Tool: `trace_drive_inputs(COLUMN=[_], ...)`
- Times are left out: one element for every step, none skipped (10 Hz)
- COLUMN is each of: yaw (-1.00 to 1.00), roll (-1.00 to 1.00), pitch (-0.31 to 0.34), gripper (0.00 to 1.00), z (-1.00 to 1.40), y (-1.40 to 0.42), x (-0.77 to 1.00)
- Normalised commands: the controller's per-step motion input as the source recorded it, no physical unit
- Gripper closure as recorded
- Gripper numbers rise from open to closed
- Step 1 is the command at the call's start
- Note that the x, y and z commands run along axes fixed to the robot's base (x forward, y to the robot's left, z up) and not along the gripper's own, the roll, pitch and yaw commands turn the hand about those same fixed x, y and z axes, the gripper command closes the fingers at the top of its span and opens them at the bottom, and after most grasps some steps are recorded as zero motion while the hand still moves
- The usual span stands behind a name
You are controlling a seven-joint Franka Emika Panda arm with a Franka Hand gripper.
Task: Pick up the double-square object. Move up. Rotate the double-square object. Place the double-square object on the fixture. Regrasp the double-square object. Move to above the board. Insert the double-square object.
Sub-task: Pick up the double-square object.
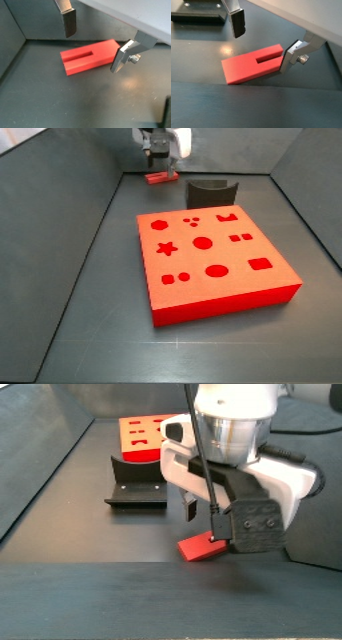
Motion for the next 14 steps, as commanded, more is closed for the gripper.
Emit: trace_drive_inputs(yaw=[0.00, 0.00, -0.09, -0.03, 0.09, 0.00, 0.00, 0.00, 0.00, 0.00, 0.00, 0.00, 0.00, 0.00], roll=[-0.05, -0.23, -0.26, -0.31, -0.35, -0.16, -0.02, 0.00, 0.00, 0.00, 0.00, 0.00, 0.00, 0.00], pitch=[0.000, -0.191, -0.197, -0.179, -0.167, -0.009, 0.000, 0.000, 0.000, 0.000, 0.000, 0.000, 0.000, 0.000], gripper=[0.00, 0.00, 0.00, 0.00, 0.00, 0.00, 0.00, 0.00, 0.00, 1.00, 1.00, 1.00, 1.00, 1.00], z=[0.00, -0.55, -0.55, -0.48, -0.37, -0.09, 0.00, 0.00, 0.00, 0.00, 0.00, 0.00, 0.00, 0.00], y=[0.04, 0.00, 0.03, 0.04, 0.16, 0.03, 0.00, 0.00, 0.00, 0.00, 0.00, 0.00, 0.00, 0.00], x=[0.00, -0.22, -0.38, -0.41, -0.23, 0.00, 0.00, 0.00, 0.00, 0.00, 0.00, 0.00, 0.00, 0.00])
